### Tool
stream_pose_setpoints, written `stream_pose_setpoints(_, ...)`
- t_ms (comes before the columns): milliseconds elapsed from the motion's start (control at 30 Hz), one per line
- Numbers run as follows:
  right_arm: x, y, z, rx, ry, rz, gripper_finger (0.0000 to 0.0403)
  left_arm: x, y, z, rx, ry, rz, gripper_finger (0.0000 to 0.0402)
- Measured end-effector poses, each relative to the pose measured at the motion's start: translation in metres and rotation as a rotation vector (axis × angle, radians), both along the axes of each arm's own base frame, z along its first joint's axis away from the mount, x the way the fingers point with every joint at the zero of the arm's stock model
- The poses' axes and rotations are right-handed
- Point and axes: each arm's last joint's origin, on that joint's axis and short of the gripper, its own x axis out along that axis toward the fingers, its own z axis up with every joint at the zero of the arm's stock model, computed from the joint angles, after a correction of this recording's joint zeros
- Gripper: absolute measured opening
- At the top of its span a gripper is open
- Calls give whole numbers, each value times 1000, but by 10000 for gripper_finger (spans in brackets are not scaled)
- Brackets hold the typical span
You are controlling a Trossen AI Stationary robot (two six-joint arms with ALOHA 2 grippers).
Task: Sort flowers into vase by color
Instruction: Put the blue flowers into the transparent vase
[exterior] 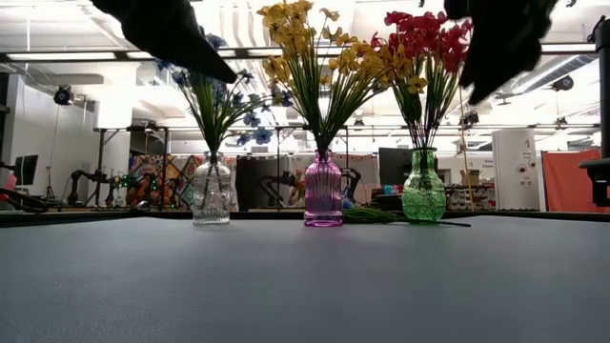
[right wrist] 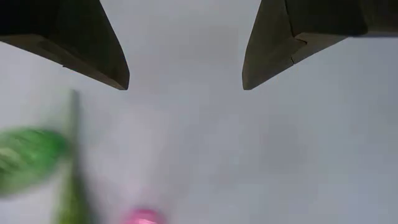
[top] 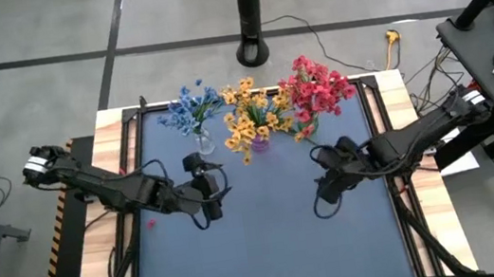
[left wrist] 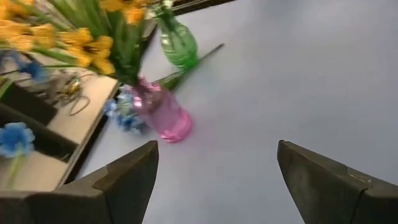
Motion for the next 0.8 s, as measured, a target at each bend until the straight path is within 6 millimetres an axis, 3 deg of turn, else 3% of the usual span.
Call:
stream_pose_setpoints(300, -13, -31, -58, -47, 94, -268, 277, -4, -10, -7, -30, 37, -99, 310)
stream_pose_setpoints(567, -19, -54, -109, -39, 21, -383, 251, -8, -8, 2, 35, 1, -97, 310)
stream_pose_setpoints(800, -26, -66, -133, -95, -25, -454, 238, -10, -5, 5, 104, -14, -36, 310)
